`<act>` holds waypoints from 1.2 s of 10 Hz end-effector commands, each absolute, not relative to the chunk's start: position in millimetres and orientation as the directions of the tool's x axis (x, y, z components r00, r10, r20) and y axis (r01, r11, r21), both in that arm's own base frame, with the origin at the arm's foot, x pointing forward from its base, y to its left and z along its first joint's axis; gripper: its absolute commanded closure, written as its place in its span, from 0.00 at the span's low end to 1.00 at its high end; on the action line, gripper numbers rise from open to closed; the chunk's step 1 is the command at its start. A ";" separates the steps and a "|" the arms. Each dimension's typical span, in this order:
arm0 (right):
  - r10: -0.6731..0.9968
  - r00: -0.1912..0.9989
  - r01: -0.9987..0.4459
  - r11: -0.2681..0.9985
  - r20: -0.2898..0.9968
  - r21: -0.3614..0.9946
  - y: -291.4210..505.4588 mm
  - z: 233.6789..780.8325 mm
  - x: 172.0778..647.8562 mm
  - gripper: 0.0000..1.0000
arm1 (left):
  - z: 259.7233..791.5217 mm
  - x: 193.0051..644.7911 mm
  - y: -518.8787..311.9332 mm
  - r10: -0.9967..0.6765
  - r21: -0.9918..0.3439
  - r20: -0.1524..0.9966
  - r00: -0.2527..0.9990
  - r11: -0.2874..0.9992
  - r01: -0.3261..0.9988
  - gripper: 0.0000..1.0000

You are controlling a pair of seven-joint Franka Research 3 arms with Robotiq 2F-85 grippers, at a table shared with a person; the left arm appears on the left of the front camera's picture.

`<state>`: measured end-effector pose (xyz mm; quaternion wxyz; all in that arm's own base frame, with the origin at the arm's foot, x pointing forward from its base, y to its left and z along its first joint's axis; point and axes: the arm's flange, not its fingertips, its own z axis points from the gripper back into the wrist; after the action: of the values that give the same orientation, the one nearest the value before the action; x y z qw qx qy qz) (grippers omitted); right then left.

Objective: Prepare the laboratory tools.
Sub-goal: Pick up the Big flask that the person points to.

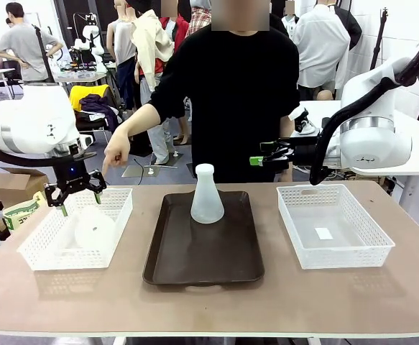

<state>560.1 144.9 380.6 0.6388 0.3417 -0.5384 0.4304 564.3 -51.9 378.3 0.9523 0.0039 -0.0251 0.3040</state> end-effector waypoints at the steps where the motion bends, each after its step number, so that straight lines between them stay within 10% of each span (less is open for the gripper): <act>1: 0.186 0.061 -0.918 0.396 0.981 -0.018 144.7 380.8 559.5 0.00 | 369.6 580.4 -62.5 0.594 -0.004 0.062 0.802 0.804 -0.595 0.00; 12: 0.186 0.061 -0.918 0.396 0.981 -0.018 144.7 380.8 559.5 0.00 | 326.0 612.9 -62.3 0.635 0.026 0.106 0.765 0.768 -0.640 0.03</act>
<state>560.1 144.8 380.6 0.6389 0.3417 -0.5384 0.4304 604.3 -60.9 325.3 0.9415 0.0137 -0.0380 0.3347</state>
